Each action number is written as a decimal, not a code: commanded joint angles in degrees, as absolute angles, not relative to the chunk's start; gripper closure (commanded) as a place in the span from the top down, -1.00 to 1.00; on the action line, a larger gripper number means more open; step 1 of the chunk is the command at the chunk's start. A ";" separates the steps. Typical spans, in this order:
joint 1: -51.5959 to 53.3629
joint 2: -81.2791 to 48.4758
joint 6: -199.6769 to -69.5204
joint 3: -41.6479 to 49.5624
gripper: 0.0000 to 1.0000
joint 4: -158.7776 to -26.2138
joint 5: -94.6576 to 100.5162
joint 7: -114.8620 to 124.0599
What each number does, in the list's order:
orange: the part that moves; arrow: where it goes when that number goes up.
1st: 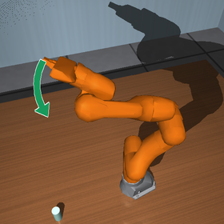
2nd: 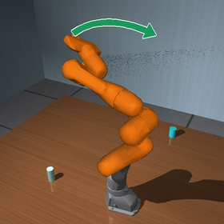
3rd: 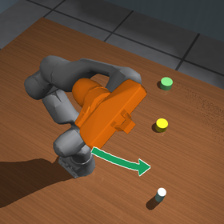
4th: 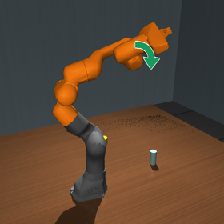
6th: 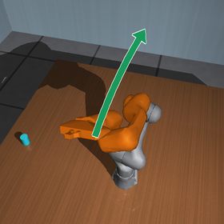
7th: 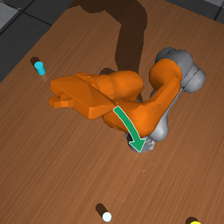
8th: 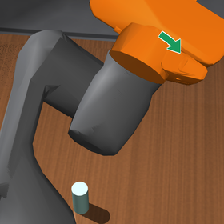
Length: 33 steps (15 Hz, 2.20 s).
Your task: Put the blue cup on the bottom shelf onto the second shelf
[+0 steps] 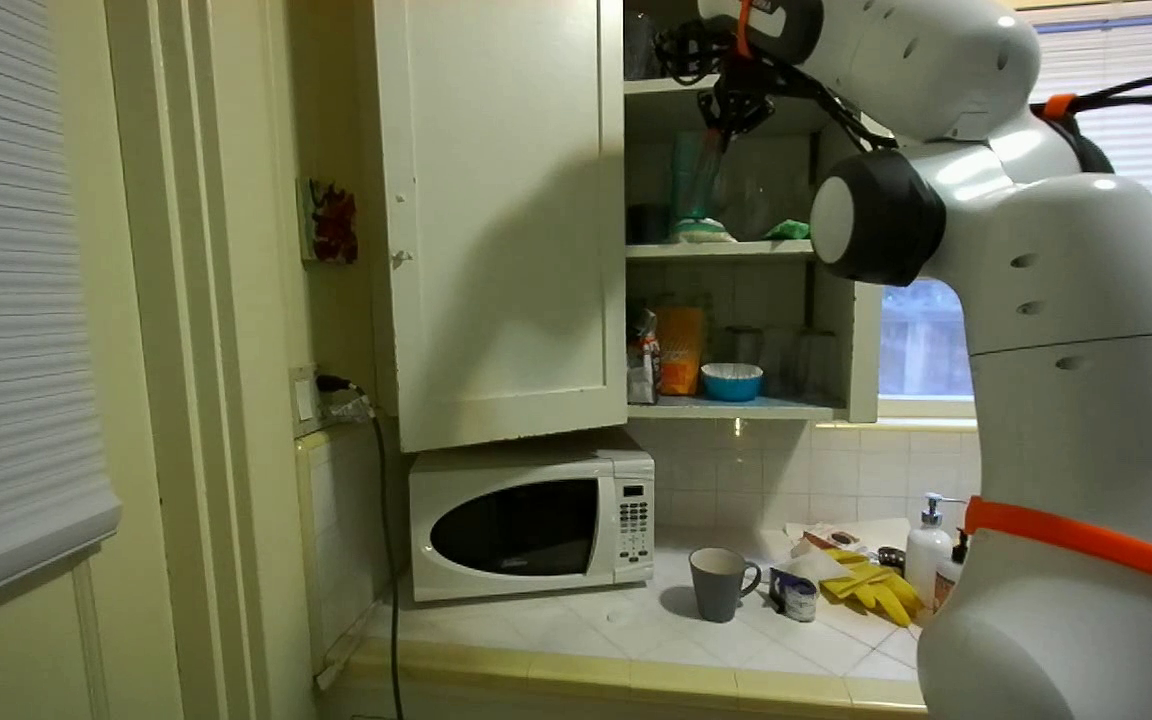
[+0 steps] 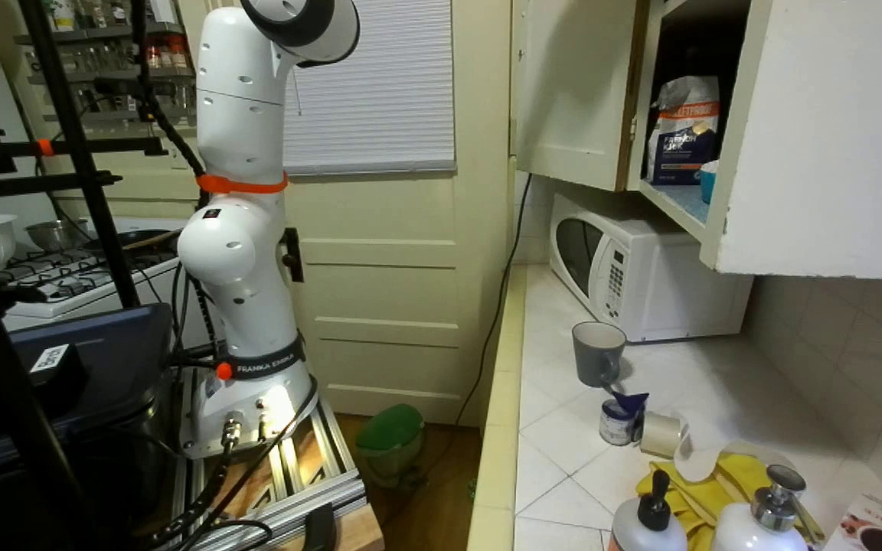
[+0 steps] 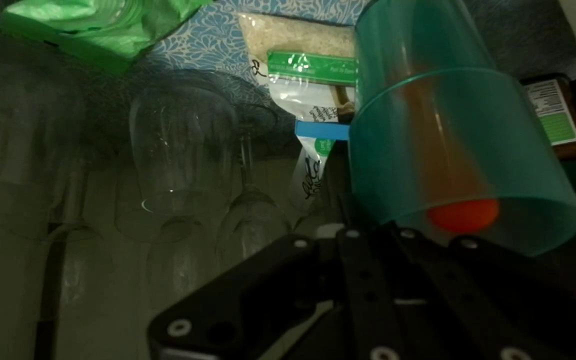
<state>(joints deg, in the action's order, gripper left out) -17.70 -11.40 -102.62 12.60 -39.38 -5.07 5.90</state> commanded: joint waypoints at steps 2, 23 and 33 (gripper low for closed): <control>-18.26 -12.37 -101.79 12.17 -0.97 -39.76 -6.93 5.54; -21.06 -16.50 -103.20 9.74 -0.97 -36.68 -16.71 -16.44; -19.75 -19.34 -107.93 10.21 -0.97 -35.57 -14.89 -8.26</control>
<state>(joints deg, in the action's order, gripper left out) -20.09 -17.14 -107.64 9.88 -38.55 -15.29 -12.15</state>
